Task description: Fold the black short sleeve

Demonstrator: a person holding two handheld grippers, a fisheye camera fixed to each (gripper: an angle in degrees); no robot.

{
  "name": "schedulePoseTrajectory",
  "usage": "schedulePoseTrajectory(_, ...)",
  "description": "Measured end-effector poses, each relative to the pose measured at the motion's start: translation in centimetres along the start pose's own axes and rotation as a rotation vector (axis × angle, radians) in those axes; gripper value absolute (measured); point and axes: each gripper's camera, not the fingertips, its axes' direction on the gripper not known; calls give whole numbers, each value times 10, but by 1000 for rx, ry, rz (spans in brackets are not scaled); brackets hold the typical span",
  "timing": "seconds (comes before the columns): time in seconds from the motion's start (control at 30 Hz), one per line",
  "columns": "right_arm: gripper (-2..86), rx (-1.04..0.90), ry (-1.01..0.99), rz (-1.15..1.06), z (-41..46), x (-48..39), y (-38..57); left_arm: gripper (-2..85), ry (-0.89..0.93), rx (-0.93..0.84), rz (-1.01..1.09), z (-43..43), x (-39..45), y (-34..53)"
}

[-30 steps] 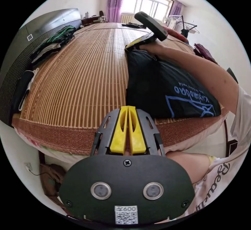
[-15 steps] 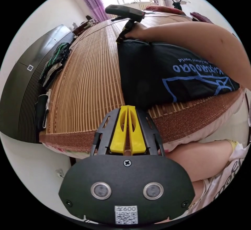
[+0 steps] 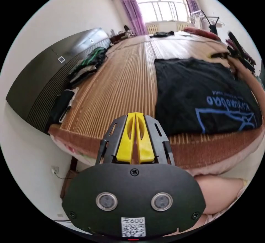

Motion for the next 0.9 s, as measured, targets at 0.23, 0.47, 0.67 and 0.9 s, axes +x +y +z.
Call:
schedulePoseTrajectory(0.23, -9, 40, 85, 273, -118, 46, 19, 6, 213, 70, 71, 111, 32, -206)
schedulePoseTrajectory(0.47, -9, 42, 190, 307, -147, -14, 10, 6, 43, 61, 300, 252, 100, -324)
schedulePoseTrajectory(0.67, -9, 60, 130, 341, -184, -61, -7, 5, -9, -82, 293, 324, 89, -378)
schedulePoseTrajectory(0.9, -8, 123, 130, 465, -231, -110, -7, 5, 90, -101, 165, 388, 27, -418)
